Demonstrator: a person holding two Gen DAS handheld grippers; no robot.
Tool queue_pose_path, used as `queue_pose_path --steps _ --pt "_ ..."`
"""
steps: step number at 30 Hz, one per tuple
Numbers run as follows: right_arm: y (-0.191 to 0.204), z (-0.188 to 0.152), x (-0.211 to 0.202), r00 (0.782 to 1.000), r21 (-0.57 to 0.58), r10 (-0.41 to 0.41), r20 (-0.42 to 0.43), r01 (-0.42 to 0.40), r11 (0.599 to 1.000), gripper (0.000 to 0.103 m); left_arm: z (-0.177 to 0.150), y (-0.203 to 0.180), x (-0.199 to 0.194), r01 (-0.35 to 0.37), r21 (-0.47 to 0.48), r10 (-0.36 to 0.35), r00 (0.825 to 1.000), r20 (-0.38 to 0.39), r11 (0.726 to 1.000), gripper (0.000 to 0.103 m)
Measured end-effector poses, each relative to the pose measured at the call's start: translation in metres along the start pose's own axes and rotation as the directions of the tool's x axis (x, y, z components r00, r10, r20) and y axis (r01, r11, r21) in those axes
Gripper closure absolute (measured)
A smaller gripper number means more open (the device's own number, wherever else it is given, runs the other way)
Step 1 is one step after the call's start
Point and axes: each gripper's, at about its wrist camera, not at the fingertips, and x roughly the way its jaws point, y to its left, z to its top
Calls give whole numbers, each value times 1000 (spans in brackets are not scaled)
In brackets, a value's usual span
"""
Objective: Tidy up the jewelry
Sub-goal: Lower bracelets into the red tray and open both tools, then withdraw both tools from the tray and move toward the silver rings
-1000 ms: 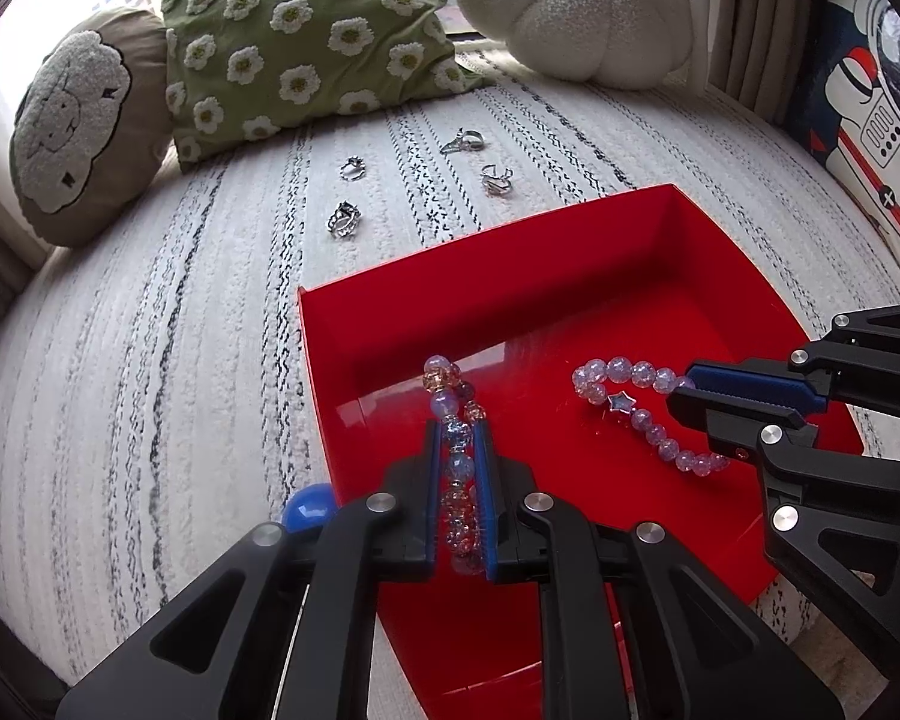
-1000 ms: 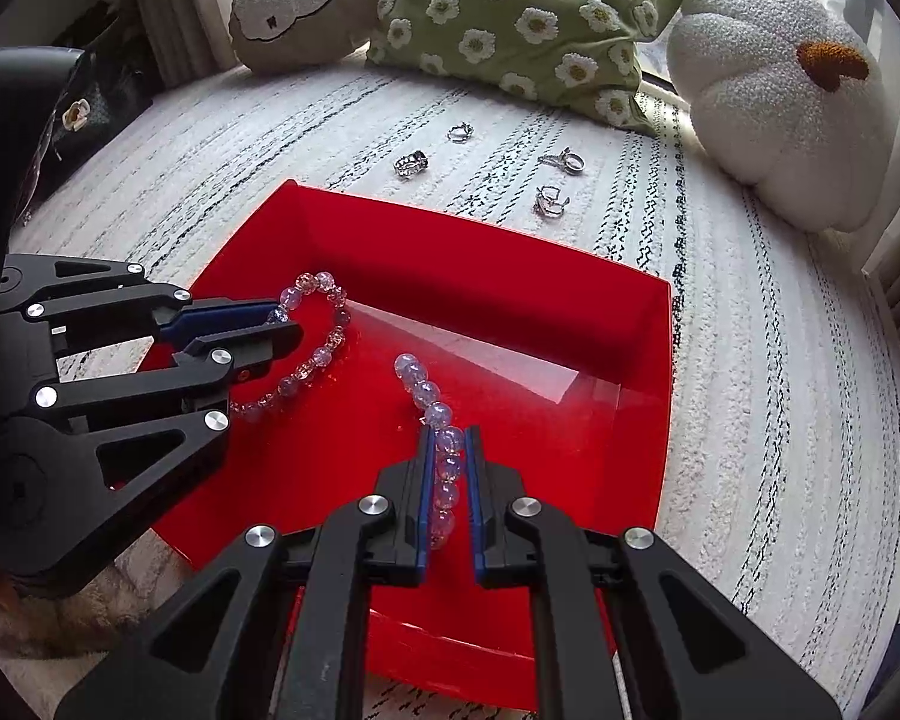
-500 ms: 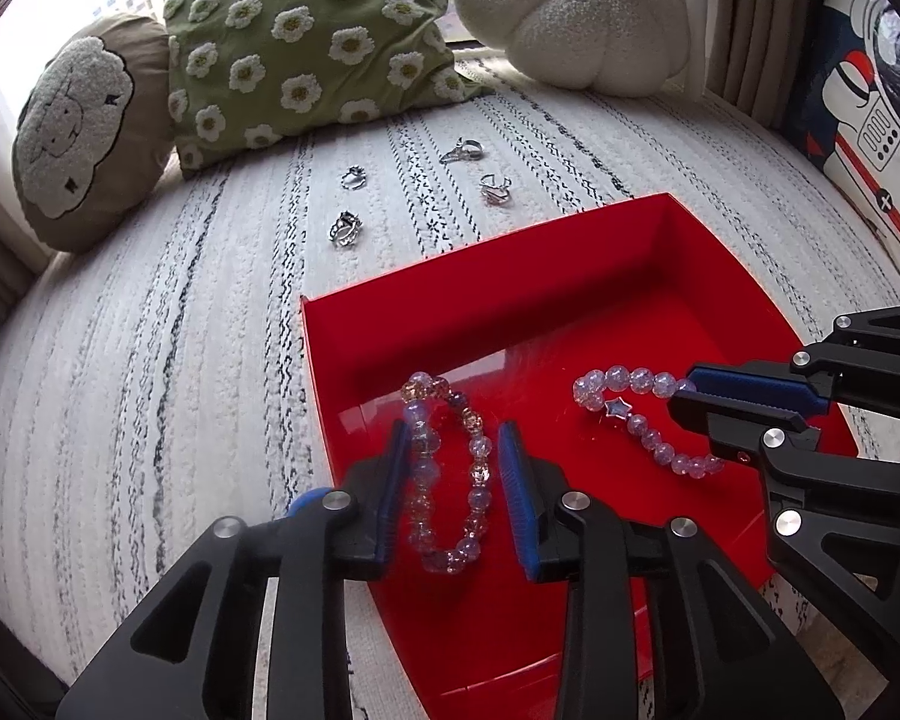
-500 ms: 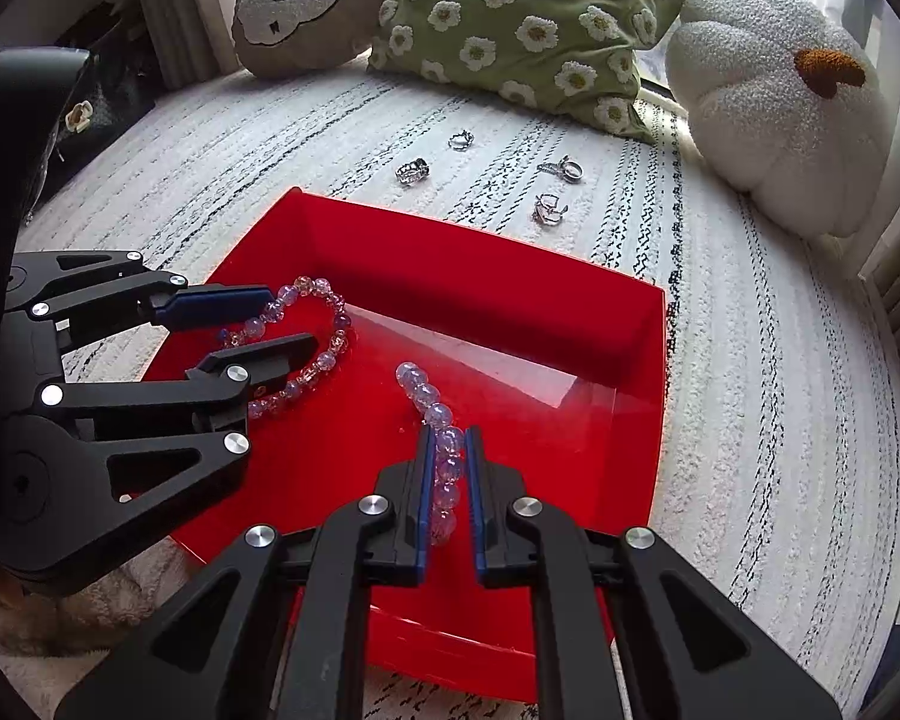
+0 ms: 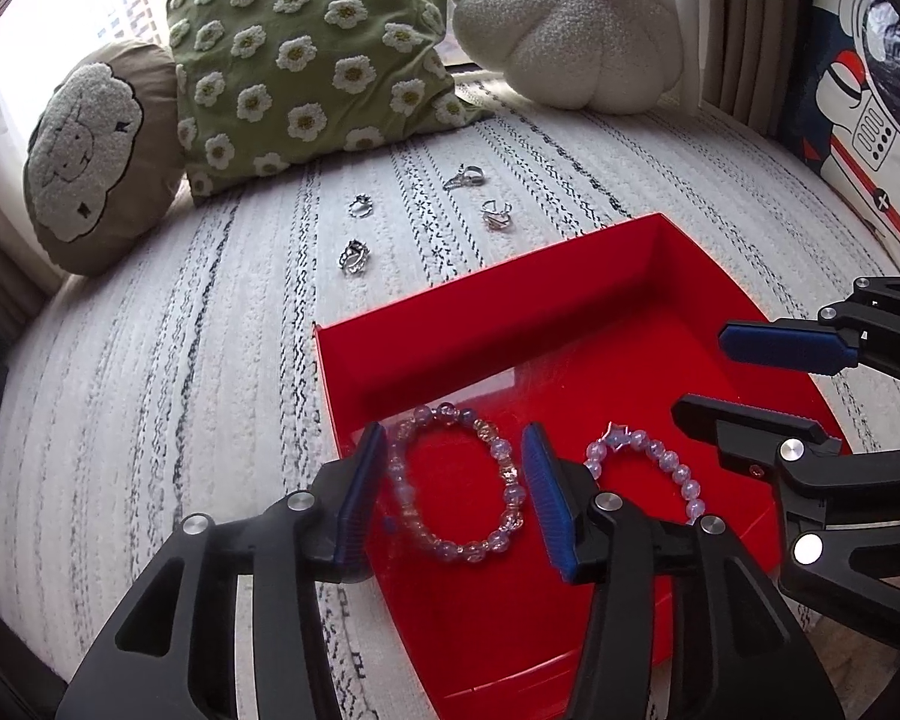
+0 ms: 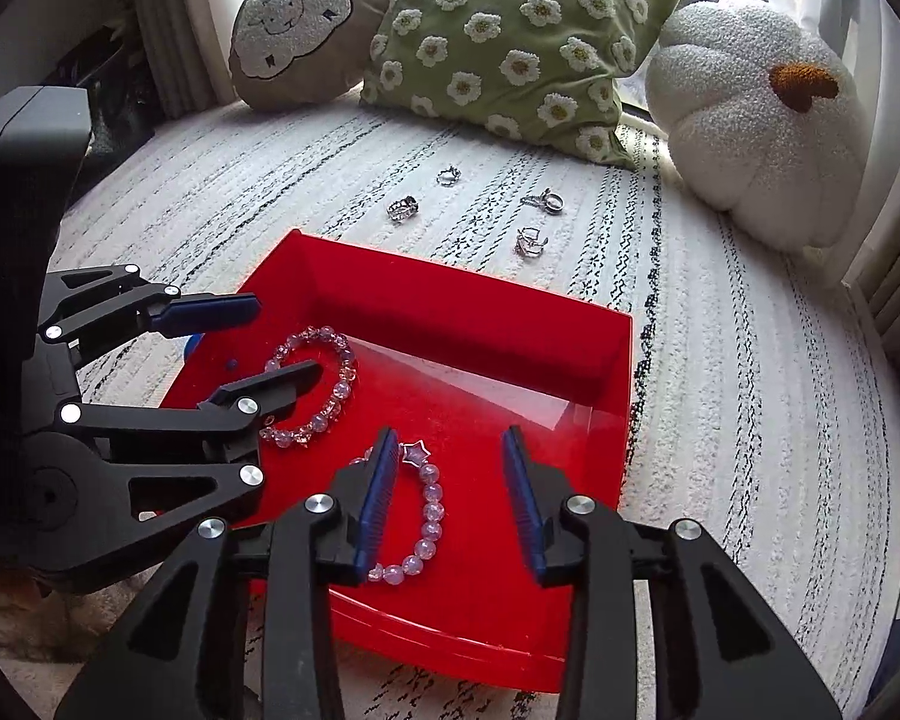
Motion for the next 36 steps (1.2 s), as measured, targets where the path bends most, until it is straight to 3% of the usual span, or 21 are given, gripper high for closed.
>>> queue_pose_path --steps 7,22,30,32,34,36 --pt "0 1 -2 1000 -4 2 9 -2 1000 67 1 0 -6 -4 4 3 1000 24 1000 51" --pt "-3 1 -9 999 7 2 32 -2 1000 67 1 -3 -19 -18 22 17 997 69 1000 49" --pt "-7 2 -15 999 24 -3 52 1 1000 67 2 6 -30 -30 -4 30 995 99 1000 35" --pt "-10 3 -21 998 38 -3 70 1 999 60 4 15 -36 -31 -32 34 993 115 999 22" --pt "-13 3 -29 995 48 -13 100 8 999 47 5 23 -43 -40 -54 47 990 134 998 18" --pt "-16 3 -35 992 61 -34 121 27 998 44 4 31 -47 -63 -72 73 987 145 995 18"
